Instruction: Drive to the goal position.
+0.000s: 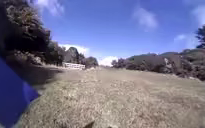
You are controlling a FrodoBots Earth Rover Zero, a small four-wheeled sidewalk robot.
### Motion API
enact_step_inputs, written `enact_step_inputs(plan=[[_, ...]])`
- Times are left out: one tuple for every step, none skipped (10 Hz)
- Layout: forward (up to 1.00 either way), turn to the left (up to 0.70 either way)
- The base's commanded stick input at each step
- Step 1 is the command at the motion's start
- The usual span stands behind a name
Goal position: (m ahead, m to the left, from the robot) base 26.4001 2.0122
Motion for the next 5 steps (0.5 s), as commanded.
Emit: enact_step_inputs(plan=[[0.70, 0.34], [0.70, 0.18], [0.70, 0.03], [0.70, 0.04], [0.70, 0.10]])
